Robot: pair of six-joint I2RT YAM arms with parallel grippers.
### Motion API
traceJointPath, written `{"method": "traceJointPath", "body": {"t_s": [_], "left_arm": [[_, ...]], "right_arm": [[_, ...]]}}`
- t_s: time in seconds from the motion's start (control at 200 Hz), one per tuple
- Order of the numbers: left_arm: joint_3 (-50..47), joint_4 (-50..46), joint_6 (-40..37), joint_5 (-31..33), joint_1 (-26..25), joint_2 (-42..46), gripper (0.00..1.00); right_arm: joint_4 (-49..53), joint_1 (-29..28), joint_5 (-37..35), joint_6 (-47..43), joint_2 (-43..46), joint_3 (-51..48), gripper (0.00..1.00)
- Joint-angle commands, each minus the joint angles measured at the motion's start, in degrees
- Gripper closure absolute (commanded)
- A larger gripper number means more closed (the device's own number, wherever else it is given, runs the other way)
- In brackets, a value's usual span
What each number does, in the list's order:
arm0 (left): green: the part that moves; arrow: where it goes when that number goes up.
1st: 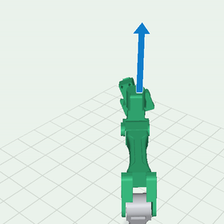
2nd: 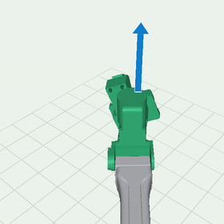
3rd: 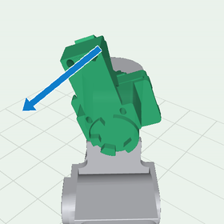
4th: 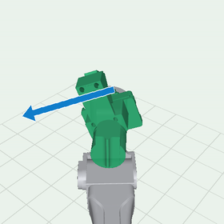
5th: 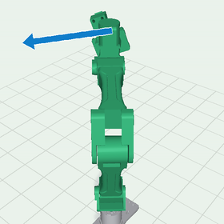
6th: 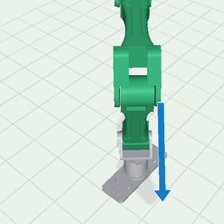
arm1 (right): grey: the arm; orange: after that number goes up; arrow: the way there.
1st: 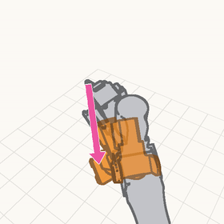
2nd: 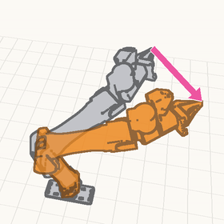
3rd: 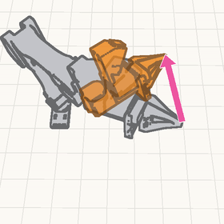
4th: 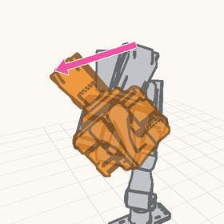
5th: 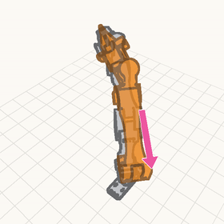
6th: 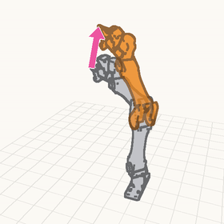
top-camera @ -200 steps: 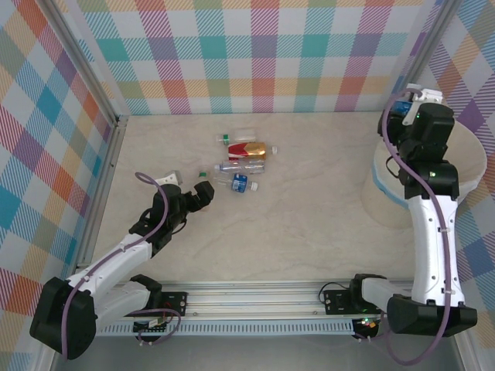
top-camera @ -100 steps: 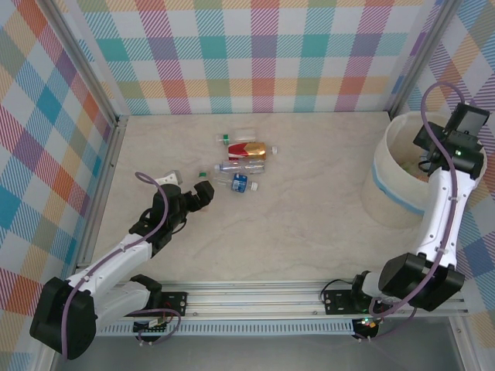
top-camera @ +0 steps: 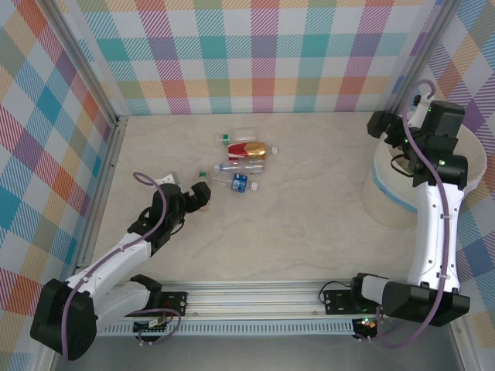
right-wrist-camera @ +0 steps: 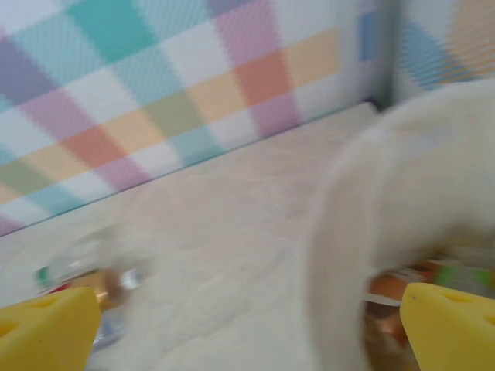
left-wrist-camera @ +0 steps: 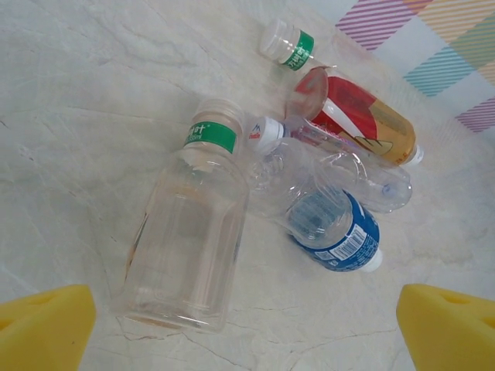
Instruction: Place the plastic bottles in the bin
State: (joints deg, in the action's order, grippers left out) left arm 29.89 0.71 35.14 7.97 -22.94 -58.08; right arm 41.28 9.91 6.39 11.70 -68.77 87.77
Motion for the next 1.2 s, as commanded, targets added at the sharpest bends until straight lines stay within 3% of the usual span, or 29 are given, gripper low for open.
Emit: {"method": "traceJointPath", "body": {"t_s": [0.0,0.17,0.395,0.68,0.89,1.075,1.195], "left_arm": [[6.48,-8.5,-4.18,-2.42,1.52,-3.76,0.0],[13.75,-15.54,-7.27,-11.91,3.78,-13.59,0.0],[16.27,-18.46,-12.1,-7.46,3.78,-22.09,0.0],[19.64,-17.13,-18.3,-2.68,3.78,-32.09,0.05],[23.19,-17.75,-20.53,-1.94,3.69,-37.07,0.18],[22.4,-17.39,-20.72,-2.37,3.52,-35.82,0.39],[21.82,-19.41,-20.74,-1.55,3.44,-33.97,0.45]], "right_arm": [[-5.09,-5.31,10.86,4.21,1.12,-2.82,0.0],[-9.21,-12.38,10.34,8.78,2.65,-9.18,0.0],[-14.04,-14.3,9.2,12.9,7.52,-18.57,0.0],[-11.88,-14.24,8.71,11.84,7.42,-19.73,0.0],[-13.27,-14.3,9.51,12.58,7.4,-20.16,0.0],[-14.23,-14.36,11.44,13.92,7.24,-21.46,0.0],[-14.71,-14.57,11.7,14.01,7.16,-22.2,0.0]]}}
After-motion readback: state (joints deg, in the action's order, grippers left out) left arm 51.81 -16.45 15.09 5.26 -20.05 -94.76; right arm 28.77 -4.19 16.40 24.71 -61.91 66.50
